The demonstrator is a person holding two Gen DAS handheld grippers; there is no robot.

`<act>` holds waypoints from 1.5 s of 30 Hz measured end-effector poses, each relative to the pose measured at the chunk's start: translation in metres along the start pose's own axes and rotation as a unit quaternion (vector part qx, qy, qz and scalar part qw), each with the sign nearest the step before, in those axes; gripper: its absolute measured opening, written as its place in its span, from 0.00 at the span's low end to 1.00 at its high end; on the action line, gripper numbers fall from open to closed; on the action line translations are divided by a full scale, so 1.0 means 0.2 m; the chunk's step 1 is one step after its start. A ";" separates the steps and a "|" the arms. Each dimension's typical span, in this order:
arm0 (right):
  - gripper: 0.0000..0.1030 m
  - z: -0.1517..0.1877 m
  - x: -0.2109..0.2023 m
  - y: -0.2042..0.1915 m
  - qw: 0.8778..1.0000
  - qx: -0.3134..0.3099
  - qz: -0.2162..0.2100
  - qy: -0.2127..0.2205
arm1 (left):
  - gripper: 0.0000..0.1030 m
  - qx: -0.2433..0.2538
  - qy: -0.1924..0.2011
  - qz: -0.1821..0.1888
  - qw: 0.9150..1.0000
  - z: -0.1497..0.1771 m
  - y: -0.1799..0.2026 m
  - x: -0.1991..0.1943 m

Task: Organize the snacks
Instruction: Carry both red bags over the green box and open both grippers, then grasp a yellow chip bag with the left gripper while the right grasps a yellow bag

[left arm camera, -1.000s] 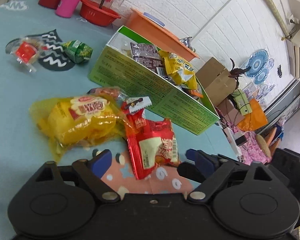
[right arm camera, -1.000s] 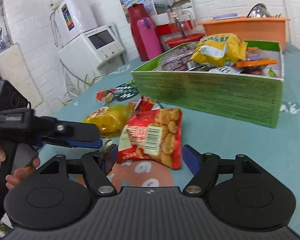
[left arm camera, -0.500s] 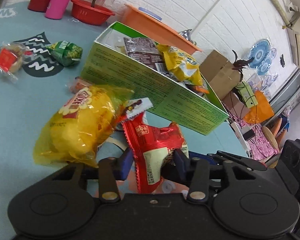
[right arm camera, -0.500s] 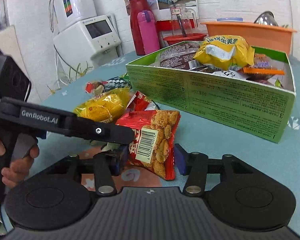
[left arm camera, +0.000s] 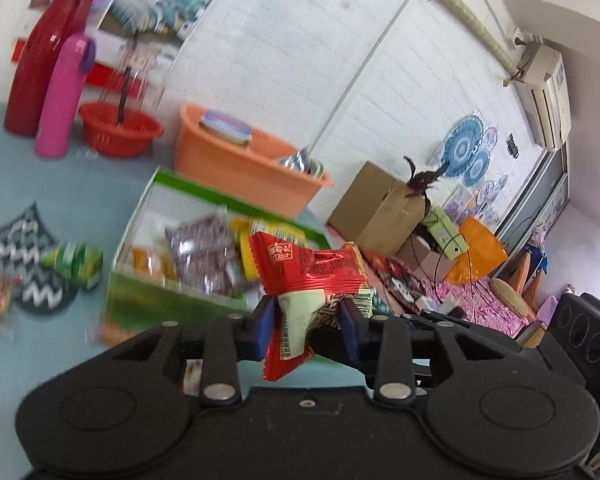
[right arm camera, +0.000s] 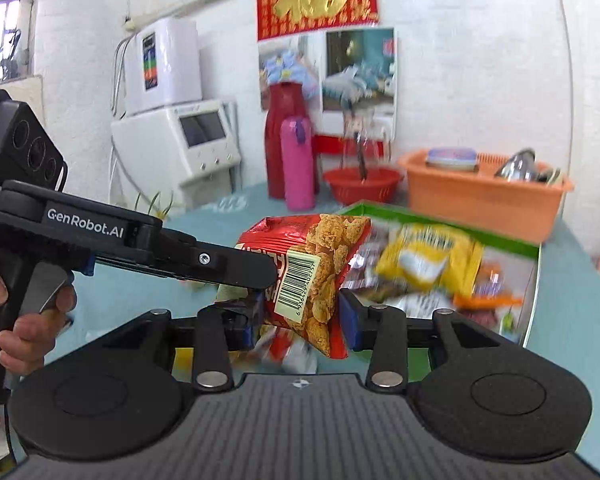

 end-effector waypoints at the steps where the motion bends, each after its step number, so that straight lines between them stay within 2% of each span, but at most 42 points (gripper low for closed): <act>1: 0.66 -0.04 0.02 0.02 1.000 0.001 0.005 0.008 | 0.51 -0.001 0.003 0.001 1.000 -0.04 -0.01 0.02; 6: 0.66 -0.20 0.17 0.12 0.999 0.003 0.025 0.032 | 0.50 0.006 0.013 0.002 1.000 -0.22 -0.08 0.15; 10: 0.66 -0.26 0.30 0.21 0.999 0.018 0.027 0.021 | 0.50 0.003 0.005 -0.003 1.000 -0.30 -0.19 0.27; 21: 0.67 -0.25 0.62 0.33 0.999 0.027 0.043 -0.011 | 0.51 -0.007 -0.018 -0.030 0.999 -0.37 -0.42 0.51; 22: 0.74 -0.24 0.65 0.34 0.998 0.020 0.052 -0.016 | 0.72 -0.005 -0.021 -0.037 0.999 -0.36 -0.44 0.53; 23: 0.82 -0.23 0.67 0.35 0.998 0.013 0.063 -0.023 | 1.00 -0.007 -0.024 -0.044 0.999 -0.35 -0.46 0.53; 25: 0.96 -0.20 0.70 0.36 0.996 0.005 0.087 -0.028 | 1.00 -0.009 -0.013 -0.058 0.998 -0.33 -0.47 0.51; 32: 1.00 -0.17 0.59 0.34 0.995 0.009 0.095 -0.017 | 1.00 -0.001 -0.010 -0.066 0.998 -0.30 -0.45 0.39; 38: 1.00 -0.24 0.35 0.22 0.996 0.020 0.087 0.001 | 1.00 0.002 -0.003 -0.069 0.998 -0.26 -0.34 0.15; 42: 1.00 -0.25 0.16 0.11 0.996 0.014 0.091 0.000 | 1.00 0.011 -0.006 -0.084 0.996 -0.18 -0.29 -0.02; 45: 1.00 -0.21 0.06 0.06 0.997 0.026 0.075 0.000 | 1.00 0.017 -0.020 -0.092 0.995 -0.06 -0.29 -0.09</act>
Point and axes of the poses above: each gripper's, at about its wrist camera, not at the fingertips, and x roughly the way its jaws point, y to its right, z to its underside, the point moved 7 cm from there along x, roughly the way its jaws point
